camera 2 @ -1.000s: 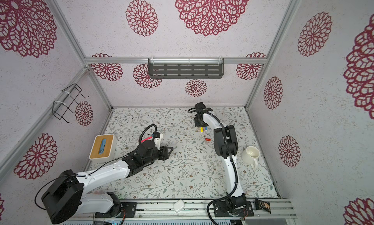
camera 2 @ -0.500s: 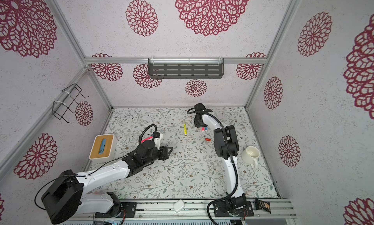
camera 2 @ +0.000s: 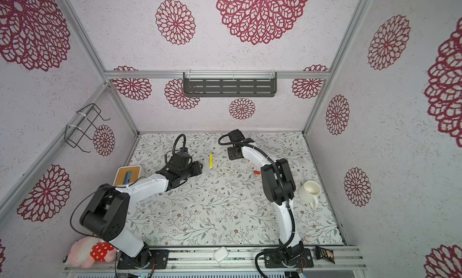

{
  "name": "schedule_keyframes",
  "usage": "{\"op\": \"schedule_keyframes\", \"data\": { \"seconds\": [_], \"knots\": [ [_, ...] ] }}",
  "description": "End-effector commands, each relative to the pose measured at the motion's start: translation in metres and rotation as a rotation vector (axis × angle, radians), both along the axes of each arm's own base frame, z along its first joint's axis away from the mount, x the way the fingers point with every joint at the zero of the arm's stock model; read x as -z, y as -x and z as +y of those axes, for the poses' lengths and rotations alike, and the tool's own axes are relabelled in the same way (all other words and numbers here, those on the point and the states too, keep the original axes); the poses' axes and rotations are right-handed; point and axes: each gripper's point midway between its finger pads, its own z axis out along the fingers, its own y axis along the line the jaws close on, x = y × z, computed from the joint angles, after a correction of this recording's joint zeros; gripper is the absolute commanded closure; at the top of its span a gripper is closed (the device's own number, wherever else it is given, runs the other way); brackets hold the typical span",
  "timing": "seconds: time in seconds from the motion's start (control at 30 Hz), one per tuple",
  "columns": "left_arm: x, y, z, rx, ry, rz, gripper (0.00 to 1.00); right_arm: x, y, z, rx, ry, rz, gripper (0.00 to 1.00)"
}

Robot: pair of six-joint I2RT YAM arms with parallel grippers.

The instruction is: Insert the pens into the pen caps

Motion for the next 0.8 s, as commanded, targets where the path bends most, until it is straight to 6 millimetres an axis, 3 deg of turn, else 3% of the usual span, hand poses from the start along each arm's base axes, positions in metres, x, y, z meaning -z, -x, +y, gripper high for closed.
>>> {"op": "schedule_keyframes", "data": {
  "seconds": [0.0, 0.07, 0.1, 0.13, 0.3, 0.43, 0.77],
  "knots": [
    [0.015, -0.030, 0.006, 0.015, -0.052, 0.046, 0.45, -0.060, 0.001, -0.009, 0.024, -0.062, -0.135, 0.59],
    [0.028, -0.049, 0.012, 0.004, -0.071, 0.088, 0.47, -0.065, 0.008, -0.014, 0.027, -0.063, -0.144, 0.59],
    [0.050, -0.057, 0.015, 0.000, -0.091, 0.138, 0.47, -0.068, 0.012, -0.017, 0.029, -0.065, -0.148, 0.59],
    [0.060, -0.063, 0.020, -0.012, -0.107, 0.166, 0.48, -0.070, 0.015, -0.020, 0.029, -0.064, -0.153, 0.59],
    [0.088, -0.079, 0.041, -0.060, -0.165, 0.225, 0.48, -0.078, 0.027, -0.033, 0.033, -0.072, -0.176, 0.58],
    [0.098, -0.083, 0.048, -0.061, -0.164, 0.249, 0.51, -0.078, 0.032, -0.038, 0.038, -0.077, -0.182, 0.58],
    [0.110, -0.082, 0.033, -0.001, -0.181, 0.295, 0.80, -0.073, 0.037, -0.039, 0.050, -0.102, -0.175, 0.58]
  ]
}}
